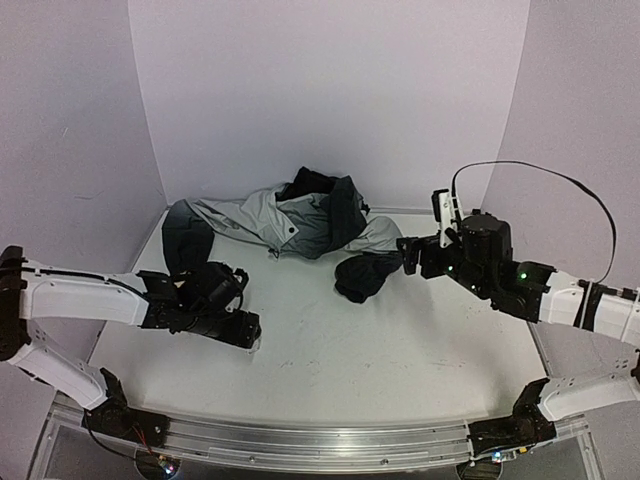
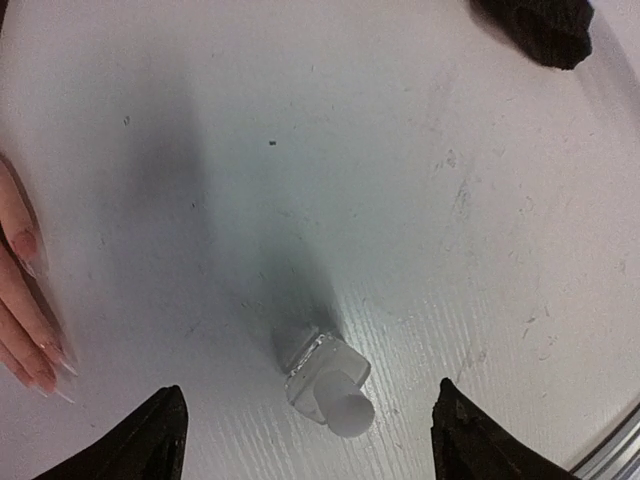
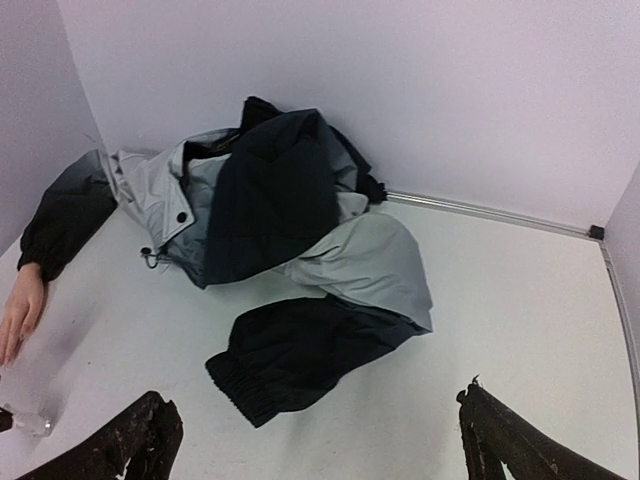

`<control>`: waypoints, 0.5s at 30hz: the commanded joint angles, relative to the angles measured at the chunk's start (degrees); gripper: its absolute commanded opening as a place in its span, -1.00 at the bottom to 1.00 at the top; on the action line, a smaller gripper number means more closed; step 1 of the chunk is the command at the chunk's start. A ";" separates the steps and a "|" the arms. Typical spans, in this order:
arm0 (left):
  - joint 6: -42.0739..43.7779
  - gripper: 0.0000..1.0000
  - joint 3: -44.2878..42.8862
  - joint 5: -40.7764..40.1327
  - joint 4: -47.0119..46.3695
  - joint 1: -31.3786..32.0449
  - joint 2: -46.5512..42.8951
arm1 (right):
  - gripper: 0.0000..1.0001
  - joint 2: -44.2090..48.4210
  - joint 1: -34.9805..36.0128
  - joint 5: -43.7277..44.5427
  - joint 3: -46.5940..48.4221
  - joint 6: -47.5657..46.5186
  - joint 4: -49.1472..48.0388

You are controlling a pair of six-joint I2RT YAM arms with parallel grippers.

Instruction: Paint the nails

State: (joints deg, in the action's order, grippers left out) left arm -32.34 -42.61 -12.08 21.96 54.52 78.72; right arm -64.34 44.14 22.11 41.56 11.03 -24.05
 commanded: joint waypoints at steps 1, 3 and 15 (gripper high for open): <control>4.72 0.81 -3.50 2.46 1.44 -9.23 -11.48 | 0.97 3.15 -7.44 -5.70 0.19 3.89 1.83; 7.03 0.85 -3.77 6.66 1.51 -17.84 -16.83 | 0.97 4.28 -11.75 -8.89 0.03 4.56 3.44; 15.24 0.96 -10.80 24.76 3.00 -55.83 -25.25 | 0.96 13.12 -30.44 -13.81 0.75 2.55 12.27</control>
State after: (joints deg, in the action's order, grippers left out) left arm -20.38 -50.35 7.14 24.05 0.75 56.03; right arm -54.74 15.22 9.80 41.50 14.41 -13.02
